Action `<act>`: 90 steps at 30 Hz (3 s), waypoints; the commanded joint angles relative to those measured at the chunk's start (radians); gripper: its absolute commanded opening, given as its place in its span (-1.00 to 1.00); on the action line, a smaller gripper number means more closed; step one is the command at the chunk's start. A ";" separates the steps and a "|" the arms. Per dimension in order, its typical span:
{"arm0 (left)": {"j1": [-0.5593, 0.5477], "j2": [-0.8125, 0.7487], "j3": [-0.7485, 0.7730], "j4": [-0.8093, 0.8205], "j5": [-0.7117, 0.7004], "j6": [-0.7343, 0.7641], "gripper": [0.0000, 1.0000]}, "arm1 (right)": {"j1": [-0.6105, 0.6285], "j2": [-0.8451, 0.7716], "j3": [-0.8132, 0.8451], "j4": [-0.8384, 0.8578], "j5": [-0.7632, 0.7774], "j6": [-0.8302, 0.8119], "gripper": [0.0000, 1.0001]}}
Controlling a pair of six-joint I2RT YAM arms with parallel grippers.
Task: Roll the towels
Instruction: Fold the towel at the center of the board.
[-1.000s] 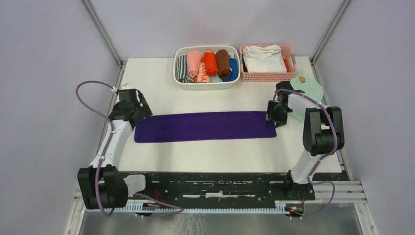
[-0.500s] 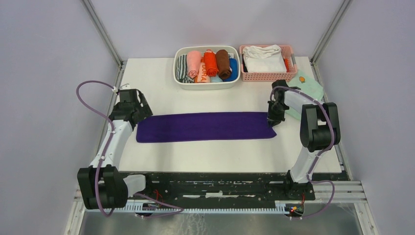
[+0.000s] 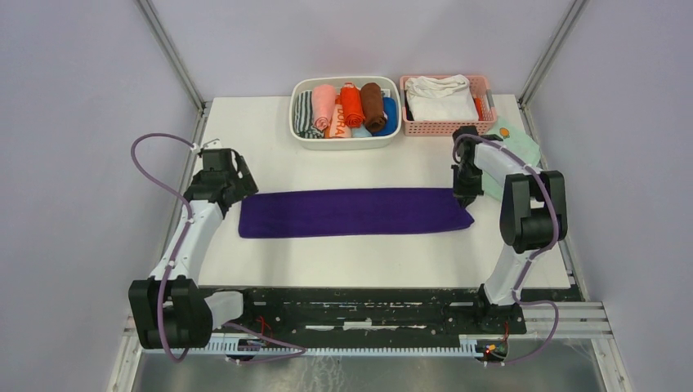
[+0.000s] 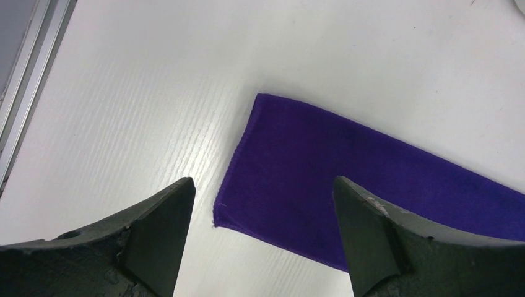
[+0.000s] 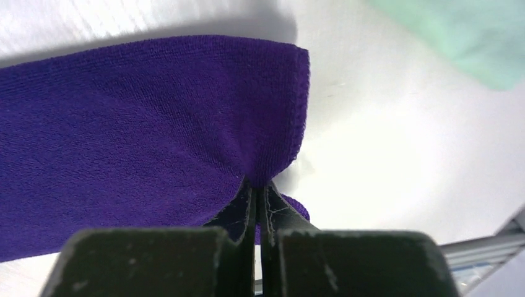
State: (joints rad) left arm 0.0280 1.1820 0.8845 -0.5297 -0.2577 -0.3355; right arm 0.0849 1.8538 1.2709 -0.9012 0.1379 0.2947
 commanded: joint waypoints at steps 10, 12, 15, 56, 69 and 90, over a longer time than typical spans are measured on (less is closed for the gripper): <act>-0.053 0.007 0.001 0.028 0.078 0.040 0.78 | -0.119 -0.229 0.095 -0.099 0.525 0.029 -0.99; -0.058 0.015 -0.003 0.031 0.110 0.039 0.78 | -0.117 -0.254 0.116 -0.102 0.509 0.024 -0.99; -0.059 0.025 -0.002 0.031 0.182 0.028 0.78 | -0.065 -0.281 0.154 -0.092 0.367 0.001 -0.99; -0.277 0.338 -0.234 0.441 0.469 -0.353 -0.18 | 0.716 0.158 0.647 -0.062 -0.162 0.242 -0.87; -0.310 0.367 -0.229 0.441 0.443 -0.348 -0.35 | 0.774 0.216 0.717 -0.031 -0.176 0.228 -0.87; -0.315 0.359 -0.242 0.436 0.408 -0.348 -0.35 | 0.789 0.345 0.687 0.130 -0.287 0.254 -0.75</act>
State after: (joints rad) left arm -0.2821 1.5253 0.6621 -0.0685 0.2111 -0.6693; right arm 0.8669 2.1765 1.9652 -0.8692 -0.1001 0.5304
